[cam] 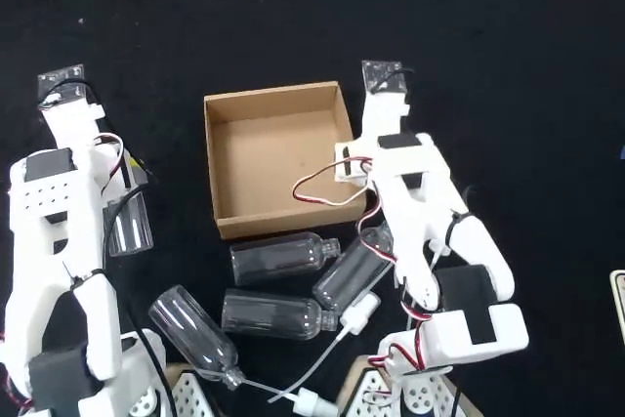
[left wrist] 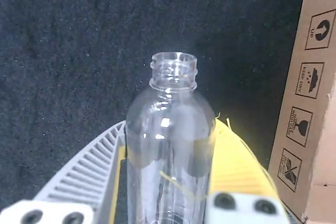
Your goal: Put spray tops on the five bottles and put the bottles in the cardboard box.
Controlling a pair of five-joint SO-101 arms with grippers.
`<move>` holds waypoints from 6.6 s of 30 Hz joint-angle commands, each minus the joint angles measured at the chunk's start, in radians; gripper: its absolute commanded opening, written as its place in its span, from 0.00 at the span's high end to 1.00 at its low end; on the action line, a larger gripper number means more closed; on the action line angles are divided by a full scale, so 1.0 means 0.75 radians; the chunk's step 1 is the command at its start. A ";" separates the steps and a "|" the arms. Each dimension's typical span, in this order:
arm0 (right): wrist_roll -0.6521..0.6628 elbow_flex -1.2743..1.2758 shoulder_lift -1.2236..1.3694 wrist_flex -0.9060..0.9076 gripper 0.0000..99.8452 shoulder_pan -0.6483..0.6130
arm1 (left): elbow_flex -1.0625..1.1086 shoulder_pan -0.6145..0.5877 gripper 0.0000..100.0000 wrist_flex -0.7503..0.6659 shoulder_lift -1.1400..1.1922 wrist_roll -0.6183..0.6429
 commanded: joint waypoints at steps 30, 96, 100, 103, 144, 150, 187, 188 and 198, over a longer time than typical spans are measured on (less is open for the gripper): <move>0.923 0.369 -1.280 1.066 0.83 -0.604 | -0.013 -0.015 0.91 -0.012 -0.057 0.014; 0.250 0.197 -0.318 0.368 0.94 0.749 | -0.019 -0.015 0.91 -0.008 -0.057 0.014; 0.182 0.079 -0.308 0.495 0.84 0.734 | -0.019 -0.015 0.91 -0.008 -0.057 0.014; 0.174 0.056 -0.308 0.546 0.83 0.681 | -0.021 -0.015 0.91 -0.010 -0.057 0.014; 0.229 0.355 -0.316 0.215 0.98 0.691 | -0.073 -0.015 0.91 0.068 -0.057 0.014; 0.438 0.101 -0.306 0.143 0.98 0.810 | -0.066 -0.015 0.91 0.065 -0.057 0.016; -0.084 -1.157 -0.785 0.769 0.98 0.291 | 0.326 0.517 0.92 -0.473 -1.189 0.006; -0.098 -1.179 -0.797 0.745 0.98 0.254 | 0.371 0.560 0.92 -0.503 -1.230 0.006; -0.147 -1.214 -0.832 0.548 0.98 -0.131 | 1.008 0.756 0.92 -0.933 -1.735 0.006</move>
